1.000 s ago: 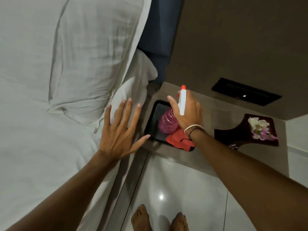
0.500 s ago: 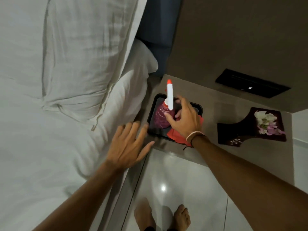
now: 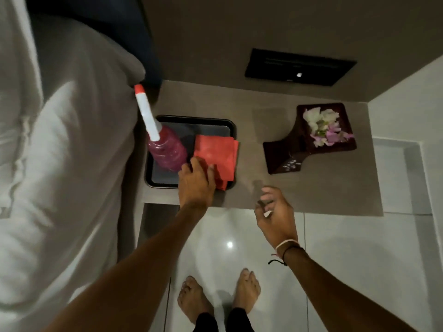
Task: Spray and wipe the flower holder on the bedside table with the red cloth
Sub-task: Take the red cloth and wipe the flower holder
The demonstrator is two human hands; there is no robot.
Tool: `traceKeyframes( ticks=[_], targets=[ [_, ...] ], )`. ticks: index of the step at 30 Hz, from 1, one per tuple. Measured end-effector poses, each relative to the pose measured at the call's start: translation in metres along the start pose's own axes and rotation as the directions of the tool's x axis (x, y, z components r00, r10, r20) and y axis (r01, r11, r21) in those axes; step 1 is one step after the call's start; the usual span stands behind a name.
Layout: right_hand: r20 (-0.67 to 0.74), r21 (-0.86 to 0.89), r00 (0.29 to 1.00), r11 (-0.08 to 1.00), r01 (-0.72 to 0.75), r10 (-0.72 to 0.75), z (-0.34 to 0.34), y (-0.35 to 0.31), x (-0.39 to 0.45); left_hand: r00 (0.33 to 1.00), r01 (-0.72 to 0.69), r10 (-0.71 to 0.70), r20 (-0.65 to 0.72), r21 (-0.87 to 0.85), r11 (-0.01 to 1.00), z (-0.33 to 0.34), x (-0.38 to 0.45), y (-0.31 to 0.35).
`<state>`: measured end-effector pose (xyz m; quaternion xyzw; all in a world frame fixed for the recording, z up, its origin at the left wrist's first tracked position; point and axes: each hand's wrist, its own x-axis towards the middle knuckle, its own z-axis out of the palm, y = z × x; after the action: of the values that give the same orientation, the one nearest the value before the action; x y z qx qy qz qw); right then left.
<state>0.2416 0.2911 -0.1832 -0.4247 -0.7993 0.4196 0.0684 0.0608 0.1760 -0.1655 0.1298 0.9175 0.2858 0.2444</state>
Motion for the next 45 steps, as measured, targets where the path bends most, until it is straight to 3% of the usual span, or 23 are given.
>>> traceKeyframes(
  ticks=[5, 7, 9, 11, 13, 16, 19, 23, 26, 28, 30, 33, 35, 40, 45],
  targets=[
    [-0.032, 0.015, 0.985, 0.986, -0.168, 0.169, -0.017, 0.035, -0.020, 0.985, 0.136, -0.155, -0.074, -0.216, 0.967, 0.016, 0.009, 0.016],
    [-0.024, 0.110, 0.975, 0.969, -0.219, 0.223, -0.021, 0.039, -0.023, 0.979, 0.170, -0.194, -0.063, -0.273, 0.947, 0.013, 0.011, 0.018],
    [0.013, 0.313, 0.947, 0.898, -0.309, 0.321, -0.024, 0.033, -0.020, 0.977, 0.172, -0.208, -0.042, -0.416, 0.893, 0.008, 0.011, 0.022],
    [0.188, 0.601, 0.848, 0.625, -0.498, 0.495, -0.025, 0.020, -0.013, 0.980, 0.172, -0.199, 0.026, -0.620, 0.766, -0.001, 0.004, 0.027],
    [0.446, 0.735, 0.749, 0.278, -0.619, 0.490, -0.024, 0.004, -0.004, 0.987, 0.161, -0.111, 0.117, -0.695, 0.700, -0.012, -0.009, 0.030],
    [0.598, 0.798, 0.784, -0.034, -0.602, 0.168, -0.016, -0.016, -0.005, 0.931, 0.104, 0.161, 0.328, -0.662, 0.743, -0.026, -0.035, 0.031],
    [0.576, 0.800, 0.816, -0.174, -0.574, -0.043, -0.015, -0.030, -0.016, 0.827, -0.009, 0.309, 0.470, -0.539, 0.842, -0.031, -0.059, 0.041],
    [0.477, 0.876, 0.876, -0.120, -0.468, 0.066, -0.017, -0.022, -0.036, 0.778, -0.428, 0.469, 0.417, -0.194, 0.883, -0.041, -0.079, 0.072],
    [0.404, 0.901, 0.903, -0.234, -0.365, 0.148, -0.023, -0.006, -0.049, 0.768, -0.628, 0.578, 0.276, 0.150, 0.764, -0.047, -0.089, 0.113],
    [0.390, 0.908, 0.890, -0.258, -0.330, 0.234, -0.028, -0.006, -0.054, 0.705, -0.706, 0.698, 0.126, 0.219, 0.673, -0.053, -0.086, 0.141],
    [0.380, 0.922, 0.864, -0.211, -0.324, 0.332, -0.038, 0.003, -0.058, 0.656, -0.735, 0.752, 0.069, 0.287, 0.614, -0.047, -0.074, 0.182],
    [0.402, 0.914, 0.807, -0.149, -0.376, 0.433, -0.051, 0.020, -0.059, 0.722, -0.678, 0.646, 0.248, 0.439, 0.589, -0.017, -0.045, 0.236],
    [0.377, 0.926, 0.831, -0.165, -0.339, 0.409, -0.059, 0.027, -0.056, 0.747, -0.661, 0.557, 0.363, 0.499, 0.560, 0.008, -0.026, 0.250],
    [0.333, 0.942, 0.855, -0.175, -0.286, 0.399, -0.066, 0.031, -0.047, 0.686, -0.700, 0.579, 0.440, 0.616, 0.362, 0.033, 0.009, 0.244],
    [0.179, 0.983, 0.836, -0.069, -0.168, 0.519, -0.068, 0.008, -0.027, 0.637, -0.765, 0.556, 0.533, 0.526, 0.372, 0.013, 0.060, 0.264]
  ],
)
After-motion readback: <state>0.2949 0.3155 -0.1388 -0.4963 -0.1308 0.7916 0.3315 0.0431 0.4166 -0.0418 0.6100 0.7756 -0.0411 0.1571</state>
